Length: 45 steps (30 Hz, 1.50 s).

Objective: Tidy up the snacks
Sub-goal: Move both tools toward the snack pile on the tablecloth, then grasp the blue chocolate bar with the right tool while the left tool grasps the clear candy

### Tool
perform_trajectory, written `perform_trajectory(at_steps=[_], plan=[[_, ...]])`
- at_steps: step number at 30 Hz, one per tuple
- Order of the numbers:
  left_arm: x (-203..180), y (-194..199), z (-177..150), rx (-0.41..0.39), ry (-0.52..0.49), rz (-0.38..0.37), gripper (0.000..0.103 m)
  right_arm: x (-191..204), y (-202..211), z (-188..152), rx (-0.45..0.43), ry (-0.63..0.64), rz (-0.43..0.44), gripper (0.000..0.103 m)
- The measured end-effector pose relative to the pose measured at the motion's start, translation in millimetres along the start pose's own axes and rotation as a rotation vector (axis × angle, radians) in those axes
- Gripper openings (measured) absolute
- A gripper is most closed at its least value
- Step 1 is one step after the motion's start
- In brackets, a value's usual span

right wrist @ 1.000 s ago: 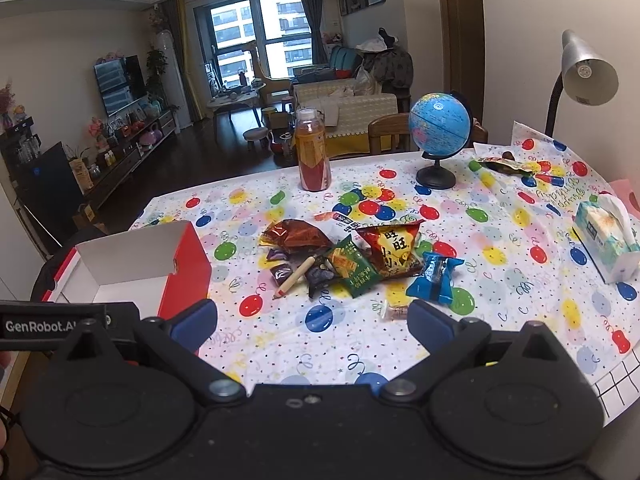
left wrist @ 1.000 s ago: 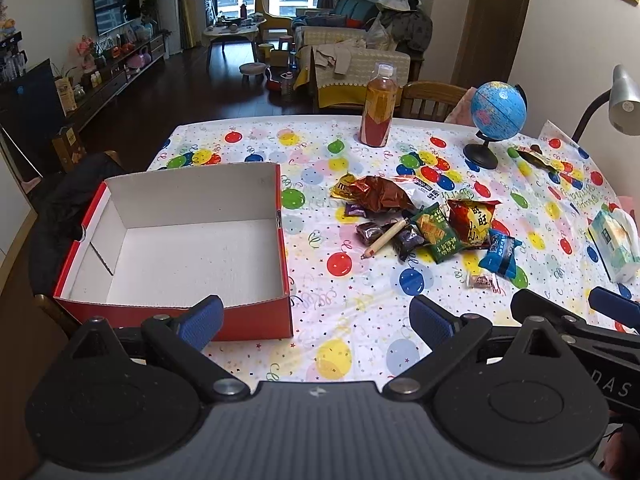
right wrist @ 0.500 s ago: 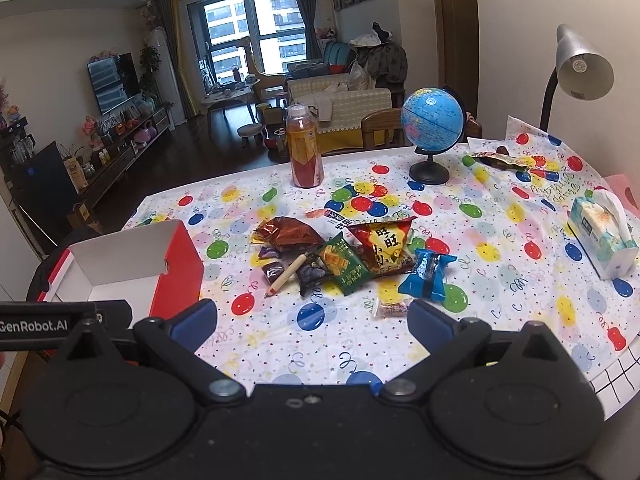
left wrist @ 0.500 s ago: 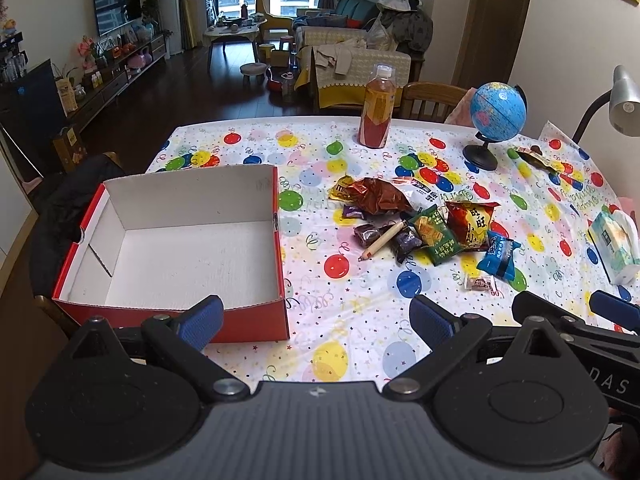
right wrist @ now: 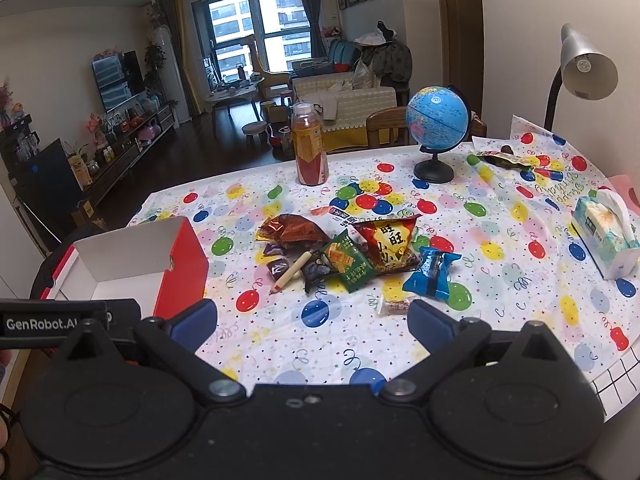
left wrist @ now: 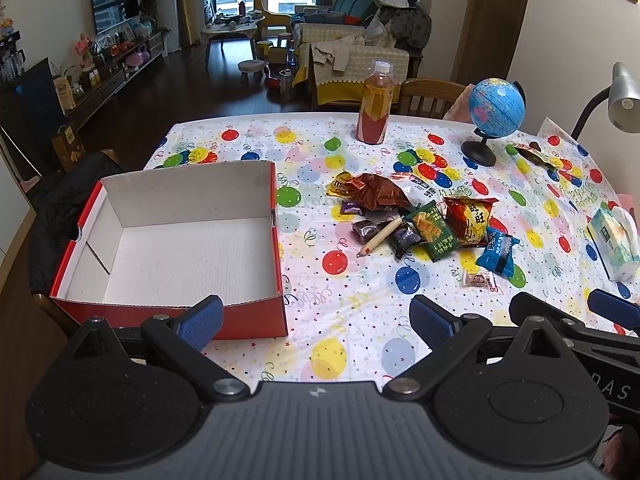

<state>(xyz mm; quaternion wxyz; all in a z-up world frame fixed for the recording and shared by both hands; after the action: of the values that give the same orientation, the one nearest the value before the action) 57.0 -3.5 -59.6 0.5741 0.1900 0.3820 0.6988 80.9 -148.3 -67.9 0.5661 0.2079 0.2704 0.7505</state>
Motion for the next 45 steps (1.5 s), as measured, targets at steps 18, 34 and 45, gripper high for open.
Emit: perform_trajectory(at_steps=[18,34,45], plan=[[-1.5,-0.5,0.4,0.002,-0.001,-0.002,0.1,-3.4,-0.4,1.9,-0.003,0.001,0.0,0.101],[-50.4,-33.1,8.4,0.044,-0.058,0.011,0.1,-55.0,-26.0,8.6,0.008,-0.036,-0.001,0.101],[-94.4,-80.3,17.0,0.089,-0.116,0.007,0.1,-109.9,-67.1,3.3,0.071,-0.114,-0.01,0.096]])
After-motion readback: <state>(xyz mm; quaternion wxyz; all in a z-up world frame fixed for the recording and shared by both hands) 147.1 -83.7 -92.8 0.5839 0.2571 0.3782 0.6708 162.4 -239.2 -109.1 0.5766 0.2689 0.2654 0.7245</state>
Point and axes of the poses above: each gripper's, at about its wrist camera, not at the fingertips, and y roughly against the way its jaws point, x to its left, z to its top, the point moved 8 cm from there along -y, roughly the way its jaws point, and after that the axes turned 11 degrees about y, right-handed, at the moved point
